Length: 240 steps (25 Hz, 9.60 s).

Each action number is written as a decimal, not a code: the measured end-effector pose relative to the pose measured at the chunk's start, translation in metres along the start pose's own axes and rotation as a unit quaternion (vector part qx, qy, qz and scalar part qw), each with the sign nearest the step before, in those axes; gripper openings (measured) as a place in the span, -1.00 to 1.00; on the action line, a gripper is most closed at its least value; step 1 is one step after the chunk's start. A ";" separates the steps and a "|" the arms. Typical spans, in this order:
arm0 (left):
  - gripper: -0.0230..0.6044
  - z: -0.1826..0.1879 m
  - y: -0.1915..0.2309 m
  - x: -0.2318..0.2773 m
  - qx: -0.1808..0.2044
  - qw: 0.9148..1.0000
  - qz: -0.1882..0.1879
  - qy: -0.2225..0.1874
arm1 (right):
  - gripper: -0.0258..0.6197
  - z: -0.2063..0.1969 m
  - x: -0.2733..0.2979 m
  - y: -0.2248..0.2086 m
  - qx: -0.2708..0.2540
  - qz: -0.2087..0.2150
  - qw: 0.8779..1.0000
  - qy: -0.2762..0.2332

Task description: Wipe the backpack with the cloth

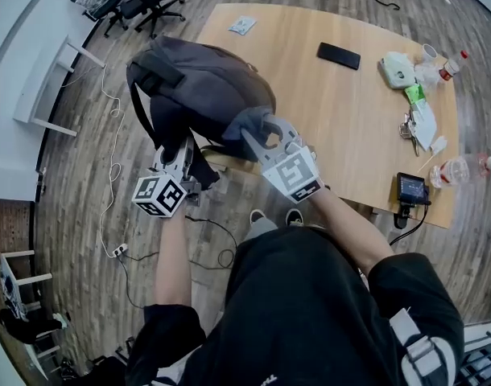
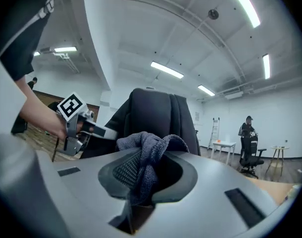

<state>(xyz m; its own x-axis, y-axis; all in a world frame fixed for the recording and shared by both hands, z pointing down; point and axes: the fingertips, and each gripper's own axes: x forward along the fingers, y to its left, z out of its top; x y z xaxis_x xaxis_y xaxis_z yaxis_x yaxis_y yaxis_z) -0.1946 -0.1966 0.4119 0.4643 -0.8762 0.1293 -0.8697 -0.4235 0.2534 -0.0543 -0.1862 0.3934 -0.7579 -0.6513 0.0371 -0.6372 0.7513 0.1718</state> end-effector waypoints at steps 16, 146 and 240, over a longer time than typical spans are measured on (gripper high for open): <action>-0.67 -0.003 -0.018 -0.011 0.009 1.000 -0.030 0.005 | -0.72 0.166 0.055 -0.006 -0.100 0.029 0.993 -0.061; -0.67 -0.023 -0.035 -0.027 -0.008 1.000 -0.018 0.018 | -0.79 0.117 0.040 0.008 -0.378 -0.023 0.925 0.019; -0.20 0.026 -0.005 -0.115 0.075 0.986 -0.120 -0.084 | -0.79 -0.022 -0.175 0.012 0.086 -0.286 0.949 0.105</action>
<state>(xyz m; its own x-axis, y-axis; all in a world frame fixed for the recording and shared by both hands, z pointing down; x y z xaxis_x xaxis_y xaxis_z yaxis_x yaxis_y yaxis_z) -0.2479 -0.1000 0.3708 0.6359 -0.7675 -0.0811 -0.7596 -0.6410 0.1104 0.0740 -0.0657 0.4107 -0.2489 -0.9505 0.1858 -0.9627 0.2639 0.0600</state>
